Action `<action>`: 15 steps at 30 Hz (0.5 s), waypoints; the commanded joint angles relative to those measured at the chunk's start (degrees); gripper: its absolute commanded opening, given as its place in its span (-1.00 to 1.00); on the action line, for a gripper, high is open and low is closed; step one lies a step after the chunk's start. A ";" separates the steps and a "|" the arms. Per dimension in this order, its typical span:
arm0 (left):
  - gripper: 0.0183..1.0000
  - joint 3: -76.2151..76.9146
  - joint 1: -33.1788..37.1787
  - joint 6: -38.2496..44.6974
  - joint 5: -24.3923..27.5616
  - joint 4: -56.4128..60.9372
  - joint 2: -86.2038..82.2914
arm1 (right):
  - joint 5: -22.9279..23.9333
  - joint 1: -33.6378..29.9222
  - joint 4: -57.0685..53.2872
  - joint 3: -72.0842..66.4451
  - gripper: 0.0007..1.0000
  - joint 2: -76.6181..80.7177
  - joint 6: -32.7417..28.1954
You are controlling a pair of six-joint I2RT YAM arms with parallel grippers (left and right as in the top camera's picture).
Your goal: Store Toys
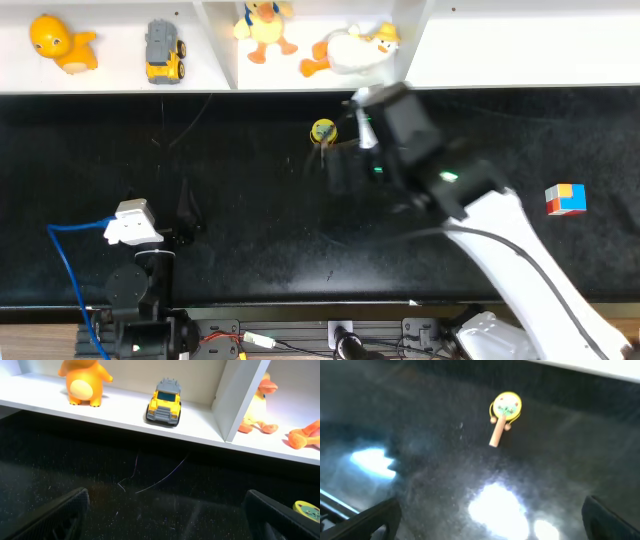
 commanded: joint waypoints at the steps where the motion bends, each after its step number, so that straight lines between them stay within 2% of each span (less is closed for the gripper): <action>1: 1.00 -0.26 -0.26 -0.42 -0.46 0.07 -0.68 | 5.27 3.04 0.33 1.31 0.99 5.22 11.96; 7: 1.00 -0.26 -0.26 -0.42 -0.46 0.07 -0.68 | 5.07 3.37 1.05 1.31 0.99 12.70 19.74; 15: 1.00 -0.26 -0.26 -0.42 -0.46 0.07 -0.68 | 5.18 3.28 8.74 1.31 1.00 19.12 18.84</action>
